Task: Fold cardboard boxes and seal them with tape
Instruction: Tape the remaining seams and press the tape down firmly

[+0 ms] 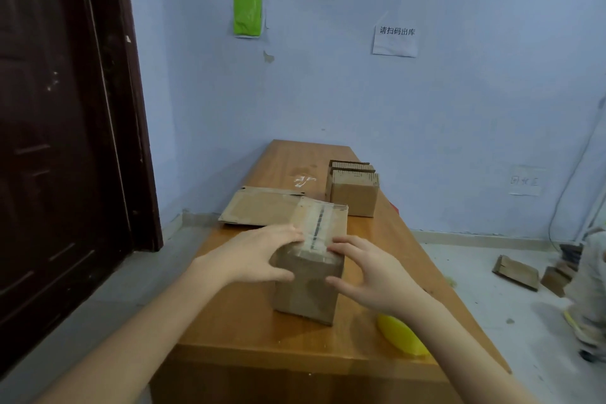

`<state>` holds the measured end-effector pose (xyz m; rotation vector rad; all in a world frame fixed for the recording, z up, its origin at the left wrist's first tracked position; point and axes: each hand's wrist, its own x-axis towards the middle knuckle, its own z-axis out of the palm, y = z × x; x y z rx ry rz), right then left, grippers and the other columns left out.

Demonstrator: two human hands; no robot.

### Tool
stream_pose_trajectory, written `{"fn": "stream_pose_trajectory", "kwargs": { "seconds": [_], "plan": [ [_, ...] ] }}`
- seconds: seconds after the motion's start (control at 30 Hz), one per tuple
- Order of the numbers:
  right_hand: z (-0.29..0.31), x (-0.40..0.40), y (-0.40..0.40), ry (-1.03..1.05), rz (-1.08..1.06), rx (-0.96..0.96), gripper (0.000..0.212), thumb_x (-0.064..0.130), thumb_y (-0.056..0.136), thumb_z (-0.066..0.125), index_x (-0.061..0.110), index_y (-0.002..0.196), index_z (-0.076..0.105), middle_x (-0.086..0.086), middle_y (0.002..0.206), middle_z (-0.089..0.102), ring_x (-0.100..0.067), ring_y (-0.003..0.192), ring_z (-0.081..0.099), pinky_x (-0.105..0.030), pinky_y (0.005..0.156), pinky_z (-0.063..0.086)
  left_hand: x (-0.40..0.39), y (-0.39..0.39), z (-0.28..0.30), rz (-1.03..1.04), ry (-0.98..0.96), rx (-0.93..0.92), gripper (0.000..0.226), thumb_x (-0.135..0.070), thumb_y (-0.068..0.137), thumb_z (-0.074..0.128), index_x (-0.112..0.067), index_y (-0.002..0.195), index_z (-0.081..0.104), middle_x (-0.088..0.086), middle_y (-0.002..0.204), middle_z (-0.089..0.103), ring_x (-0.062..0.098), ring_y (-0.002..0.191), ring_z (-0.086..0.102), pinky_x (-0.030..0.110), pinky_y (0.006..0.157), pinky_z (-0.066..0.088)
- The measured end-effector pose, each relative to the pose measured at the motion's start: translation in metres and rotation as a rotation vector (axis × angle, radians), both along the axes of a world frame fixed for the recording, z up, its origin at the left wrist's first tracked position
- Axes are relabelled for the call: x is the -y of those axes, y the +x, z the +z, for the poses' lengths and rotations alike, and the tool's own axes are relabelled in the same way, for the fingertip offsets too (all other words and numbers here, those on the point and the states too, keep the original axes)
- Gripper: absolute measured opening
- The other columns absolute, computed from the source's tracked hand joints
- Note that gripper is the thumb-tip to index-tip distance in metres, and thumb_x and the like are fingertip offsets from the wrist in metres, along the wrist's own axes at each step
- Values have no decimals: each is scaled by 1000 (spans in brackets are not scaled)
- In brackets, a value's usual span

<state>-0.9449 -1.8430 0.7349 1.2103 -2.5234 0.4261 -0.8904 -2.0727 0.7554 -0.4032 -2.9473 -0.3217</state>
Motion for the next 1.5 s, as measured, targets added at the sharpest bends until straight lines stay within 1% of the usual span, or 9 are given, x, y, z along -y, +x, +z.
{"fn": "stream_pose_trajectory", "kwargs": {
  "seconds": [0.17,0.33,0.5,0.6,0.67,0.8,1.0,1.33,1.5],
  "plan": [
    [-4,-13,-8,-64,93,214,61,46,88,61,40,143,35,25,148,30,7,135,26,-13,107,27,20,8,-21,-28,111,0,65,-44,90,58,-47,145,24,-28,152,17,-10,138,14,27,114,23],
    [5,-28,-26,-215,220,459,64,20,86,69,35,140,39,24,136,48,9,127,41,-14,106,35,30,8,-7,-60,284,63,52,-33,89,63,-49,134,42,-28,142,38,-10,130,33,21,111,27],
    [4,-28,-37,-225,256,438,52,27,79,75,29,127,57,18,132,55,6,126,44,-16,103,40,32,3,-3,-89,311,46,51,-26,80,75,-44,124,56,-43,122,46,-10,119,47,11,100,37],
    [-4,-22,-36,-313,235,358,42,27,77,75,24,117,65,17,125,60,6,121,50,-16,96,46,26,-1,-6,-45,370,-89,38,-27,74,79,-36,110,68,-37,108,58,-4,103,58,24,90,51],
    [-9,-18,-35,-354,215,292,37,26,76,77,25,112,66,16,122,62,4,118,52,-17,89,51,21,-2,-8,-40,400,-141,33,-28,71,82,-34,101,71,-30,104,63,-6,97,59,21,85,53],
    [-15,-13,-35,-396,203,221,34,30,74,78,29,105,65,15,118,64,2,115,56,-16,80,54,15,0,-11,-39,425,-203,29,-24,68,84,-27,94,72,-19,103,67,-8,94,58,11,81,50],
    [-4,-11,-36,-421,223,277,34,45,66,74,25,94,72,18,104,66,5,107,60,-18,71,56,17,-3,-13,-18,542,-184,25,-24,69,82,-25,93,75,-21,99,67,-7,95,61,15,82,52],
    [-15,-14,-41,-437,263,223,38,48,74,68,18,97,73,15,109,67,5,111,58,-17,74,55,21,-3,-21,-63,474,-218,29,-24,72,82,-25,99,73,-20,107,66,-7,101,59,11,81,50],
    [-11,-13,-45,-476,240,298,27,40,84,59,21,96,75,12,105,71,5,109,59,-14,75,52,21,-4,-20,-65,503,-229,15,-25,79,74,-27,94,75,-22,103,67,-9,101,59,9,80,48]
  ]
}}
